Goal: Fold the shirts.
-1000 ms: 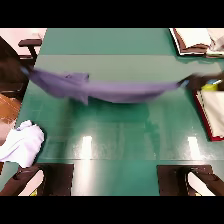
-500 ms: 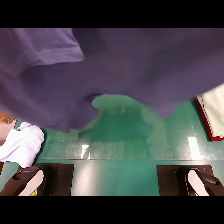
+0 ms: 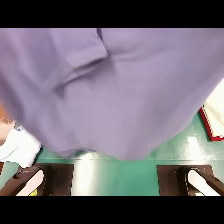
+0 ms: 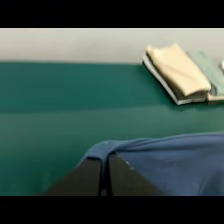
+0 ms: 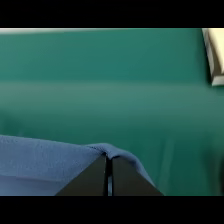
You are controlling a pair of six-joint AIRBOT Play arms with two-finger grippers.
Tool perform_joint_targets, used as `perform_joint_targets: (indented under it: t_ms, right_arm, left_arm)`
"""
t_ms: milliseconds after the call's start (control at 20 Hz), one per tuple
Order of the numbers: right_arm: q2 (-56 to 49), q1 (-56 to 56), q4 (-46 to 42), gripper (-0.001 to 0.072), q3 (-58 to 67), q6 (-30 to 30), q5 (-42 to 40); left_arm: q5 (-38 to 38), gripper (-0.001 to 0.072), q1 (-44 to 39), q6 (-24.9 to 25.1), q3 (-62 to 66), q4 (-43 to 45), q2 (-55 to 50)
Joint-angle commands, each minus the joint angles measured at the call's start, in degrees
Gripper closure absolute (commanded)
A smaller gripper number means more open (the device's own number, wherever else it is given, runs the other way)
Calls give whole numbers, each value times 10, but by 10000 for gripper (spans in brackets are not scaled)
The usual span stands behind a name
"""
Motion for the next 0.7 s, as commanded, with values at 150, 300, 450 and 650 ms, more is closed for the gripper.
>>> perform_joint_targets:
  t_ms: [150, 300, 450, 650]
  right_arm:
    - [-198, 159, -153, 701, -134, 28, 0]
    - [-305, 173, -152, 702, -100, 28, -42]
    - [-380, 172, -152, 701, -26, 28, -75]
    - [-438, 172, -153, 701, 56, 27, -83]
  left_arm:
    - [4, 685, -32, 46, -203, 10, -167]
    - [73, 684, -59, 60, -207, 24, -273]
    - [166, 684, -59, 70, -207, 22, -341]
    - [199, 684, -58, 99, -205, 22, -361]
